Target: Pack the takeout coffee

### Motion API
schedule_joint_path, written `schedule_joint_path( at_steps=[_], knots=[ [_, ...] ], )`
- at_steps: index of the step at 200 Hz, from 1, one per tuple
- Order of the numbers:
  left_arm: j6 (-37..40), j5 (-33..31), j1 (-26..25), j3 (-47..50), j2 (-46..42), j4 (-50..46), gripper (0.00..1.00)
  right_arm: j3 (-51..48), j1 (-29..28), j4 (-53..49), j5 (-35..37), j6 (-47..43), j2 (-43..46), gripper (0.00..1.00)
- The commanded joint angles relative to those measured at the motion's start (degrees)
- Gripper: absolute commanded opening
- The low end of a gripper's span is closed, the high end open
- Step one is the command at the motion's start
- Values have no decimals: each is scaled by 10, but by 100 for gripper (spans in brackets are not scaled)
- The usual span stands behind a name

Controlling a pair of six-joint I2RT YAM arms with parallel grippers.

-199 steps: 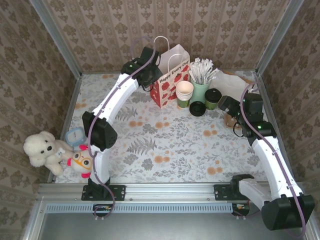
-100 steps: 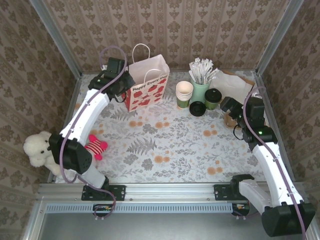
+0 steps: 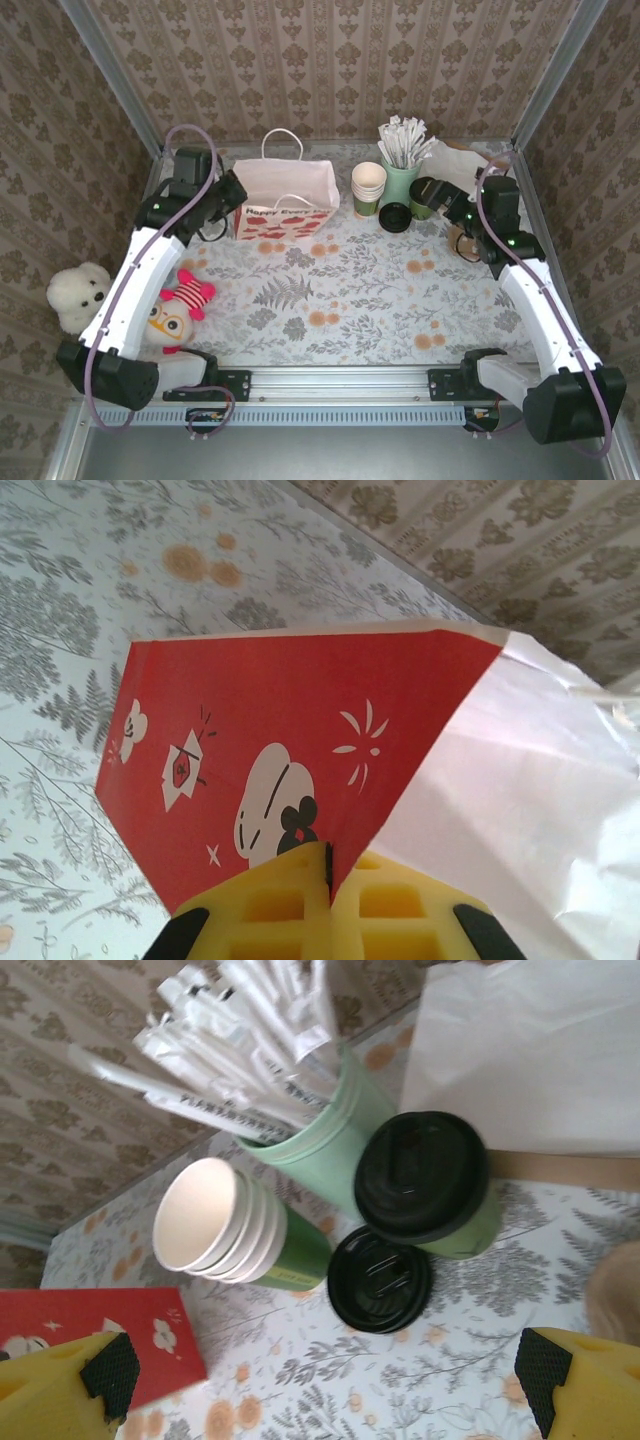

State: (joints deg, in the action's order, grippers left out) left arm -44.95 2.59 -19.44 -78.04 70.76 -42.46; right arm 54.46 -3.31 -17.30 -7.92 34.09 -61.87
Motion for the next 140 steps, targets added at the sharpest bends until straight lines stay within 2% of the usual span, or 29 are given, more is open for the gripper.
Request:
schedule_joint_path(
  at_steps=[1,45,58,111,140],
  knots=[
    [1,77,3,11,-7,-23,0,41,-19,-5,-33,-14,-23,100],
    [-17,119,-11,27,-6,-26,1,103,-48,-42,-27,-28,-71,100],
    [-12,126,-14,18,6,-35,6,105,-54,-39,-24,-28,-75,100],
    [4,154,-44,-27,73,-71,10,118,-67,-47,-40,-19,-97,100],
    [7,180,-49,-25,88,-40,27,128,-73,-58,-40,-24,-103,100]
  ],
)
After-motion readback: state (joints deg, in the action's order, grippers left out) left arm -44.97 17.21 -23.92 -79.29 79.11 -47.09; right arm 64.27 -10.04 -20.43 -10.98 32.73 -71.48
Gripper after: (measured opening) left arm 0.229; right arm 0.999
